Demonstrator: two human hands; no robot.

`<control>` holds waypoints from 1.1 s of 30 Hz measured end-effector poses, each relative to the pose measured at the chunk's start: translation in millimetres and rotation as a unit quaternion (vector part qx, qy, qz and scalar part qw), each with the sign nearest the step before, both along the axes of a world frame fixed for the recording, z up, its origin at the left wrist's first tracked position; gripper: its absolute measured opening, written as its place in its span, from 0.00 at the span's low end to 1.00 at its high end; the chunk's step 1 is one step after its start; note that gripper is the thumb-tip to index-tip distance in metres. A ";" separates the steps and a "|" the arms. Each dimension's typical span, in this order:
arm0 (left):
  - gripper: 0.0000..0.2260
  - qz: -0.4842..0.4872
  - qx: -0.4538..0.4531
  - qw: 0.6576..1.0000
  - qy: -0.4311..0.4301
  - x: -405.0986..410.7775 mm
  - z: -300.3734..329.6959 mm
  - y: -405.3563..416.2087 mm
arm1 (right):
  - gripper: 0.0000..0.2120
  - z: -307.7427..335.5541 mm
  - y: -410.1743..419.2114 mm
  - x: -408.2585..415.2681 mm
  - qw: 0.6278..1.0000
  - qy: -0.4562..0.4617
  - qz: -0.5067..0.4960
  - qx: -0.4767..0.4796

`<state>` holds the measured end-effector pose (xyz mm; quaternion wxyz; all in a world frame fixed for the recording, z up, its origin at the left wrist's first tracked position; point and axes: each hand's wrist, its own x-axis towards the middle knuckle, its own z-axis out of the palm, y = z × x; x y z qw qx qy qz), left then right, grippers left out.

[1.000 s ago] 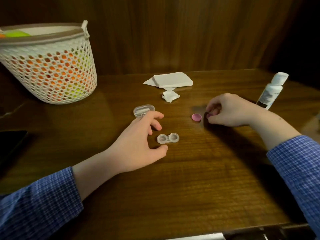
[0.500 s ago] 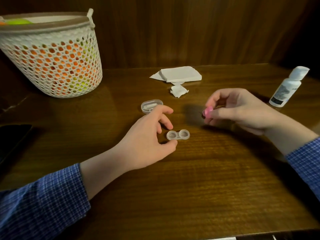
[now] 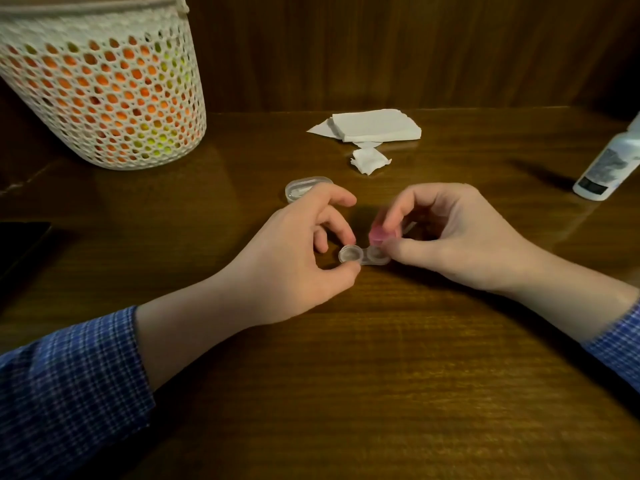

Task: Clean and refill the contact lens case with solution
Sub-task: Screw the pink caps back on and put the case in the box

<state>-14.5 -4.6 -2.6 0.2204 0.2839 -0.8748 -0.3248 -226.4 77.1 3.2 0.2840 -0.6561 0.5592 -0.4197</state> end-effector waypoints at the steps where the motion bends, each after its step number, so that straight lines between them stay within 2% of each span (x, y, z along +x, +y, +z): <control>1: 0.31 -0.001 -0.005 1.000 0.001 -0.6 0.1 0.1 | 0.06 0.5 0.3 0.7 1.000 0.013 0.002 0.002; 12: 0.29 0.001 -0.041 0.999 -0.002 -1.9 2.6 1.4 | 0.04 -0.4 0.1 -0.5 0.998 0.066 0.013 0.016; 33: 0.26 -0.004 -0.021 1.000 0.008 -1.8 3.5 0.0 | 0.08 1.5 1.1 -0.2 0.996 0.081 0.023 0.033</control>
